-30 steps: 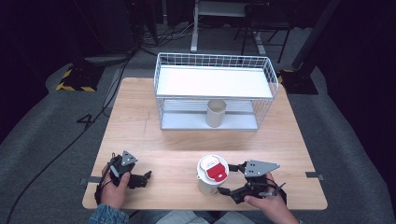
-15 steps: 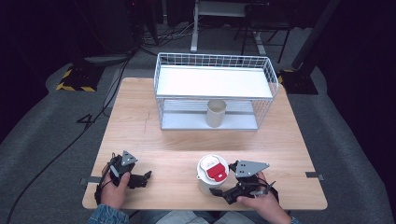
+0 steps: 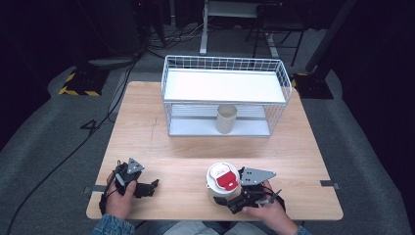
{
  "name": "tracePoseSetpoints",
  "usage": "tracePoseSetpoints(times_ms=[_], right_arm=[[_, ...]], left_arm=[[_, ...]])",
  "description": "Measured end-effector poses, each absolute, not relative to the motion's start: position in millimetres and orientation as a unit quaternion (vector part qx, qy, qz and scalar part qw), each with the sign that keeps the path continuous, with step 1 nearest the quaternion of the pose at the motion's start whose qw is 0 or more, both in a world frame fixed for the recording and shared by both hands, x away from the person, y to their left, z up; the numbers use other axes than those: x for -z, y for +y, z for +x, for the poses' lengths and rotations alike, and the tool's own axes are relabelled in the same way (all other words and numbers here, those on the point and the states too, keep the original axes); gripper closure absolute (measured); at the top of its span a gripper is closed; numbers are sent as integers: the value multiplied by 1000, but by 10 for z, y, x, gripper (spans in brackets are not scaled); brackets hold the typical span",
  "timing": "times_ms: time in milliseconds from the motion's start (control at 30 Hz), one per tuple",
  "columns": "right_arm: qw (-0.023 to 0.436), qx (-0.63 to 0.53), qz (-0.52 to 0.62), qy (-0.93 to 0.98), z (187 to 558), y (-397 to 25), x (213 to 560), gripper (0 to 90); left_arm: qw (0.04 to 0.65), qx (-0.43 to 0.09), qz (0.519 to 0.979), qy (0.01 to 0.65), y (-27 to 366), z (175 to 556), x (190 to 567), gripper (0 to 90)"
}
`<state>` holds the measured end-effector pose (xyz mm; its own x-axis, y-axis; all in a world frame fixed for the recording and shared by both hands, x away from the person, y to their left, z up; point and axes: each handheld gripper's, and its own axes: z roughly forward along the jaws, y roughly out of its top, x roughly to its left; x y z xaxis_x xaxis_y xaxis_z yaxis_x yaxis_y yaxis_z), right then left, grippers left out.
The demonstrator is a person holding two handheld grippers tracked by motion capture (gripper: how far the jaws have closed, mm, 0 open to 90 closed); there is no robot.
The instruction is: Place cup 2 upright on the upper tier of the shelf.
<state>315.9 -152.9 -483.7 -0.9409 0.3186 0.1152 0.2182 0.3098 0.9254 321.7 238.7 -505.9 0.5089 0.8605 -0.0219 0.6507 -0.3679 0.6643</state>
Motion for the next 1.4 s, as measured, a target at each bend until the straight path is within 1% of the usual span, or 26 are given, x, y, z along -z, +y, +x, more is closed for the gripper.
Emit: tracePoseSetpoints(times_ms=[367,533,1400], right_arm=[[47,-585,163,793,3172,-1463,4877,52],[55,-590,160,789,3171,-1463,4884,71],[71,-571,159,802,3141,-1456,4829,86]], left_arm=[[314,-167,810,466,2387,3217,5059,1],[314,-167,810,466,2387,3217,5059,1],[314,-167,810,466,2387,3217,5059,1]])
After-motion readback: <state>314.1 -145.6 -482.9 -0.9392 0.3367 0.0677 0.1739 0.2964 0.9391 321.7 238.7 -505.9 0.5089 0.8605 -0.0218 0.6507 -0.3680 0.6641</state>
